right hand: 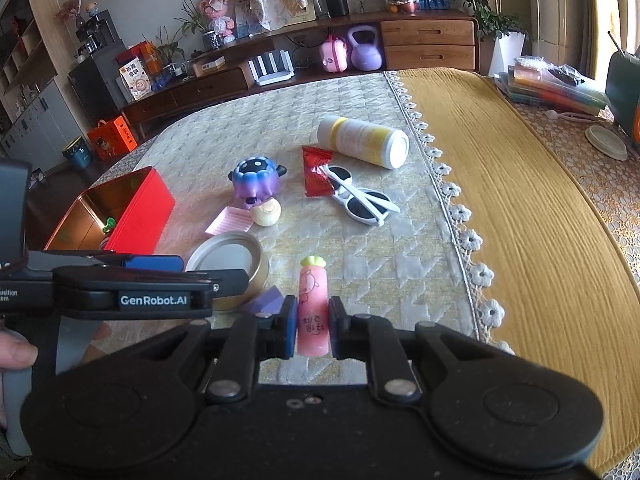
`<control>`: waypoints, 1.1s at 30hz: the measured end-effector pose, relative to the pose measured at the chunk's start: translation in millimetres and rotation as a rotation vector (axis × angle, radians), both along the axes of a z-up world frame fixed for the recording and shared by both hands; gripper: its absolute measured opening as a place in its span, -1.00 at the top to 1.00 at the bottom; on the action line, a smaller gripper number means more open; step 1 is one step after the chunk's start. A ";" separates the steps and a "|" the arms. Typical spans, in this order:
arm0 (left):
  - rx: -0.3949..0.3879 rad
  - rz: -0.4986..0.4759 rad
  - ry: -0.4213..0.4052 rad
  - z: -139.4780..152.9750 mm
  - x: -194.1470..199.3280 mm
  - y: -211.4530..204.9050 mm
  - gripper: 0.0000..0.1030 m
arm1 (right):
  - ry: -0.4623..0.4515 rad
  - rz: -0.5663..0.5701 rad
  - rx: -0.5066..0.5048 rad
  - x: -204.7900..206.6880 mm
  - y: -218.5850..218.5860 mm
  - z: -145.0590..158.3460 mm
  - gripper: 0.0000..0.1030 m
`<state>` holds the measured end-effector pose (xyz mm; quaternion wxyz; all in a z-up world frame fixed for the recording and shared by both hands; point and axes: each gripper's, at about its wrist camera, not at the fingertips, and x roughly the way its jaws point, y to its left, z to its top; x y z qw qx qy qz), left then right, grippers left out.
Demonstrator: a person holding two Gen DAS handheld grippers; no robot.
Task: Organize rigid objects
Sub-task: 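Grasp the round silver compact with the left gripper and lift it, then carry the compact and pink tube over the red tin box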
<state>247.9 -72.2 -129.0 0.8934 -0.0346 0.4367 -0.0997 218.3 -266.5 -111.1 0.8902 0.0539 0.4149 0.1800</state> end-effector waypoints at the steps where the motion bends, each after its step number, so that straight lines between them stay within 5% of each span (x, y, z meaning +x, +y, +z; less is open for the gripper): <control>1: 0.004 -0.006 -0.003 -1.4 1.6 -2.9 -0.58 | 0.004 -0.004 0.000 0.3 -1.7 -1.4 0.71; 4: 0.059 -0.022 -0.014 -6.5 6.7 -12.7 -0.61 | 0.014 -0.010 -0.001 2.3 -4.7 -5.3 0.71; 22: 0.093 0.002 -0.001 -17.2 17.4 -11.9 -0.51 | 0.029 -0.017 -0.001 2.5 -3.3 -9.4 0.71; 33: 0.072 0.057 -0.008 15.2 -1.8 9.3 -0.51 | -0.011 -0.011 0.008 -9.3 9.3 16.0 0.71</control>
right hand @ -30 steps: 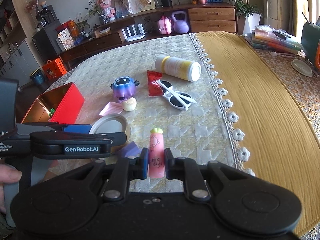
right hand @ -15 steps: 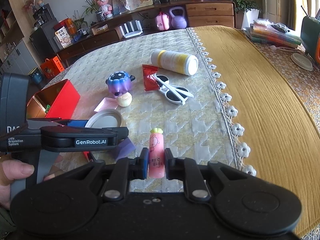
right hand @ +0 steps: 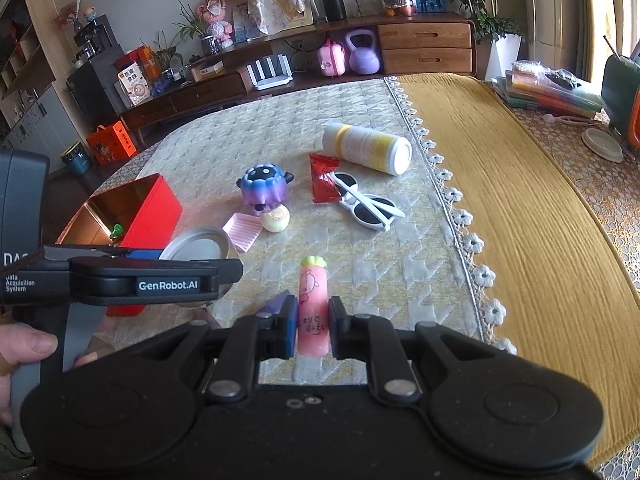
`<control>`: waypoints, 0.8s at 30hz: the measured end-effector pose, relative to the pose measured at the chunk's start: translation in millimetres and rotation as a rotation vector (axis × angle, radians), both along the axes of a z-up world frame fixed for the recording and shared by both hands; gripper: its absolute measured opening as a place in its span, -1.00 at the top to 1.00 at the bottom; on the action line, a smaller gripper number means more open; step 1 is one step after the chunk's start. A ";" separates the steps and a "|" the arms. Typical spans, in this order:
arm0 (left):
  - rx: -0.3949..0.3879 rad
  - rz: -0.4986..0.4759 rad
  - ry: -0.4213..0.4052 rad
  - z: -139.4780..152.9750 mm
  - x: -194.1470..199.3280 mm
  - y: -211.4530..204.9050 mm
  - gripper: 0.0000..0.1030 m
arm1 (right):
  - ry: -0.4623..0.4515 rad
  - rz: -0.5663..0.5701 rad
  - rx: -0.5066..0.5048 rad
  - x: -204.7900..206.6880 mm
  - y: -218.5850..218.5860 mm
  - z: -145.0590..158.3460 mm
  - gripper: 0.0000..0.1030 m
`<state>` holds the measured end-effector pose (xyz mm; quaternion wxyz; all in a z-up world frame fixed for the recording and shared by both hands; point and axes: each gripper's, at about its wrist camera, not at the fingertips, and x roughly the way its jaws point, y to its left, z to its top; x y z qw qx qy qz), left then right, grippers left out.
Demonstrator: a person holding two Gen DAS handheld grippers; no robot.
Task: Organize rigid objects
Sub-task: 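Carry the compact and pink tube over the red tin box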
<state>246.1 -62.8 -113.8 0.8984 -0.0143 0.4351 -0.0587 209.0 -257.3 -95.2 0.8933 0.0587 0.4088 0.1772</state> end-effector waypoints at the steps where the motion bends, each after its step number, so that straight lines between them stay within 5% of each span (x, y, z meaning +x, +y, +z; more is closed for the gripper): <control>1: -0.007 0.002 -0.001 4.8 -2.6 2.5 -0.51 | -0.006 0.002 0.003 -1.7 2.1 3.8 0.71; 13: -0.003 0.053 -0.058 64.1 -41.4 47.5 -0.51 | -0.068 0.072 0.032 -16.9 39.1 43.4 0.71; 24: 0.005 0.122 -0.084 87.9 -71.3 102.2 -0.51 | -0.108 0.170 0.045 -21.3 89.2 68.8 0.71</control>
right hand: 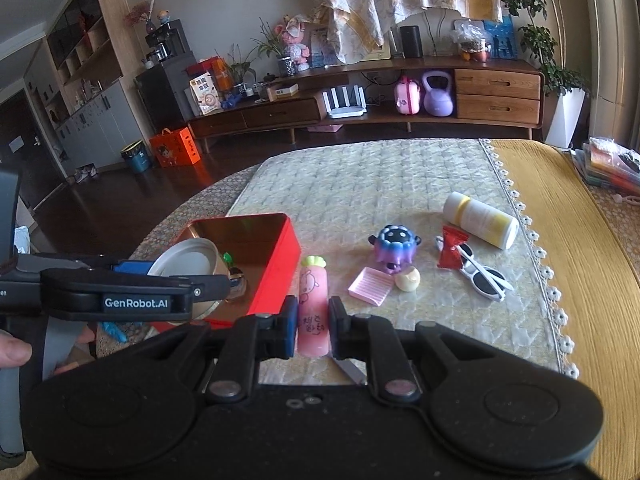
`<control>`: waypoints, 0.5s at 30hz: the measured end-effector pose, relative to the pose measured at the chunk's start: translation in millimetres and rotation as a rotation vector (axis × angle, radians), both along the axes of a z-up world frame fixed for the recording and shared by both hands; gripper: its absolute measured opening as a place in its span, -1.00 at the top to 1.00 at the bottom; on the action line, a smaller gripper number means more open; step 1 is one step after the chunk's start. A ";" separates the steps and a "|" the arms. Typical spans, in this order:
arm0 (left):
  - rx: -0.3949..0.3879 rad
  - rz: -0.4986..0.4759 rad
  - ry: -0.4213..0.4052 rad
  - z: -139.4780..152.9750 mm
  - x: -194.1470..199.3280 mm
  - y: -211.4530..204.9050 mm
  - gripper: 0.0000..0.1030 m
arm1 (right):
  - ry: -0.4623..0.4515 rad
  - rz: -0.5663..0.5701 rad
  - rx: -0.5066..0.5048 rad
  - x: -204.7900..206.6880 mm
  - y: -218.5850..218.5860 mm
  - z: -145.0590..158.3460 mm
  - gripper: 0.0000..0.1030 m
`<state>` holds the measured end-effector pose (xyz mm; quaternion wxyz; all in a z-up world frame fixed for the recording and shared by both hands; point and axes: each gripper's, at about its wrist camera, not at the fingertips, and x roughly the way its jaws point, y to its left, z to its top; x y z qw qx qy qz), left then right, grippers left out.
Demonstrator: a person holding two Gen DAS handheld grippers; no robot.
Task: Organize rigid objects
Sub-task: 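Carry the compact and pink tube over the red tin box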
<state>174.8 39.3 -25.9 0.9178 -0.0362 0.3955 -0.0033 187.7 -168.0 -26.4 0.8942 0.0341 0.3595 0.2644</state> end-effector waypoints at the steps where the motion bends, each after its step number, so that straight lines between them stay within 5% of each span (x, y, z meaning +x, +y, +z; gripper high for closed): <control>1: 0.001 0.004 -0.003 0.8 -2.1 5.5 -0.51 | 0.001 0.006 0.000 0.8 4.8 1.0 0.71; 15: -0.046 0.064 0.042 -22.6 0.0 78.7 -0.51 | -0.001 0.103 -0.089 28.3 93.0 -1.6 0.71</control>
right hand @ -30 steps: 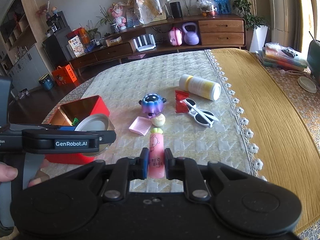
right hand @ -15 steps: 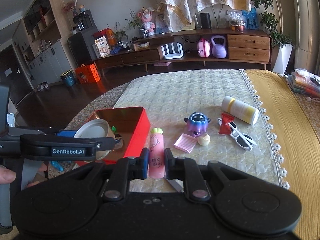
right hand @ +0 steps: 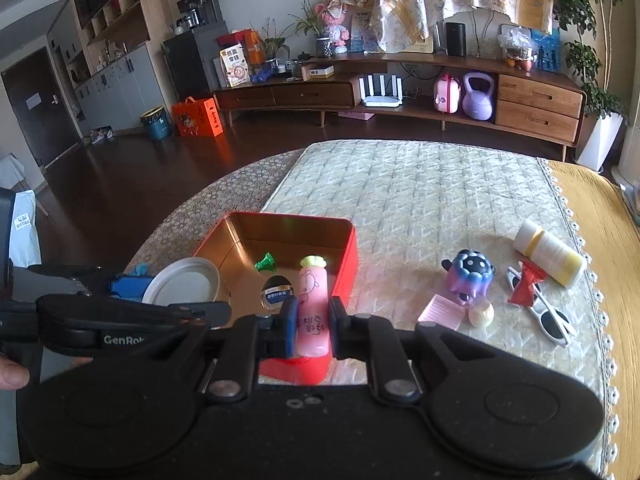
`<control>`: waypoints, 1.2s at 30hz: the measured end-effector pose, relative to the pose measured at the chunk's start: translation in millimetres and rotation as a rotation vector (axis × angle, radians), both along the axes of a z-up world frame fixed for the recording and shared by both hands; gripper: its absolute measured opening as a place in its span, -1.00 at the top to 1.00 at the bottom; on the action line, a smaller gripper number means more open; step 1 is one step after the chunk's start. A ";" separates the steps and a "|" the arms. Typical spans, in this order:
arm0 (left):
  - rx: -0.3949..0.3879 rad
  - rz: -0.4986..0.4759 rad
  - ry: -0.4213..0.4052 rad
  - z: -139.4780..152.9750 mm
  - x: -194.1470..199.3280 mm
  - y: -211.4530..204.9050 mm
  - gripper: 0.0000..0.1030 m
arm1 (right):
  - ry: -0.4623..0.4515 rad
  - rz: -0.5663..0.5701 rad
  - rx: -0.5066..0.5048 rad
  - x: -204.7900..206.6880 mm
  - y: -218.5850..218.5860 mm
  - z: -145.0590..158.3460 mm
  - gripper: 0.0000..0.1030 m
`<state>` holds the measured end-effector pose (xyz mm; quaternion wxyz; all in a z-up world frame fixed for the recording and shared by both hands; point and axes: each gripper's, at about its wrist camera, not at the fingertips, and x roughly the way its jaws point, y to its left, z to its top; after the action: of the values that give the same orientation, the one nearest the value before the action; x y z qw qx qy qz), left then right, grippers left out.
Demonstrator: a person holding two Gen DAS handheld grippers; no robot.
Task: Organize rigid objects
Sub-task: 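Carry the compact and pink tube over the red tin box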
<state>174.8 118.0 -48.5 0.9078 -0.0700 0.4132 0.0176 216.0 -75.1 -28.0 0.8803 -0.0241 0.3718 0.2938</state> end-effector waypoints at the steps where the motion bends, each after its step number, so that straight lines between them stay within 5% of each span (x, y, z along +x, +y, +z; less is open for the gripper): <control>1: -0.002 0.003 0.006 -3.8 1.7 2.8 -0.51 | 0.003 0.005 -0.007 4.6 5.9 -2.0 0.71; 23: 0.028 0.065 0.076 -56.2 72.8 31.6 -0.51 | 0.085 0.109 -0.135 102.4 89.3 -65.0 0.71; 36: 0.088 0.031 0.093 -72.2 95.5 22.2 -0.51 | 0.120 0.138 -0.202 117.7 104.4 -89.4 0.71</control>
<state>270.3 140.3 -120.7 0.8895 -0.0355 0.4524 0.0529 333.7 29.4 -117.4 0.8270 -0.1206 0.4491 0.3158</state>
